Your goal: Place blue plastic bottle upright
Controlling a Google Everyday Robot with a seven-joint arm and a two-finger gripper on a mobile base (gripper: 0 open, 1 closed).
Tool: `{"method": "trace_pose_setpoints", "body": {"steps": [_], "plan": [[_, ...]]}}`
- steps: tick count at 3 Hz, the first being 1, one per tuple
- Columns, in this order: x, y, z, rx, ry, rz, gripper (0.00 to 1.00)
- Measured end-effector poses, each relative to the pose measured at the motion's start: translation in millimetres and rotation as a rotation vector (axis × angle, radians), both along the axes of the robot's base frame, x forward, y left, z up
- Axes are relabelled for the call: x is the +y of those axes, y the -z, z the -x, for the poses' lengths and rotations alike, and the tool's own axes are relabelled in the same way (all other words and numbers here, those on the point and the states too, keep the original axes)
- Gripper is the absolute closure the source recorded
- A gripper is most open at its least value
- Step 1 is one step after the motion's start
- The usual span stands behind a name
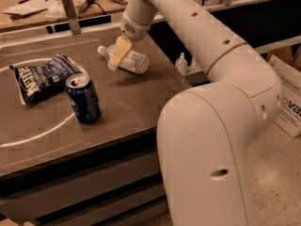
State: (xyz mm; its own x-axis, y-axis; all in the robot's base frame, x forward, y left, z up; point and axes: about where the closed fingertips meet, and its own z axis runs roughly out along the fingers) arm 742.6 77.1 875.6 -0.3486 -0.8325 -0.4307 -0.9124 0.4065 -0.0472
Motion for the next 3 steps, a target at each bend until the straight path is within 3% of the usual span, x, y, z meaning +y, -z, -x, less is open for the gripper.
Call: {"method": "trace_pose_setpoints", "body": {"steps": [3], "plan": [[49, 14, -8, 0.035, -0.101, 0.049, 0.71]]}}
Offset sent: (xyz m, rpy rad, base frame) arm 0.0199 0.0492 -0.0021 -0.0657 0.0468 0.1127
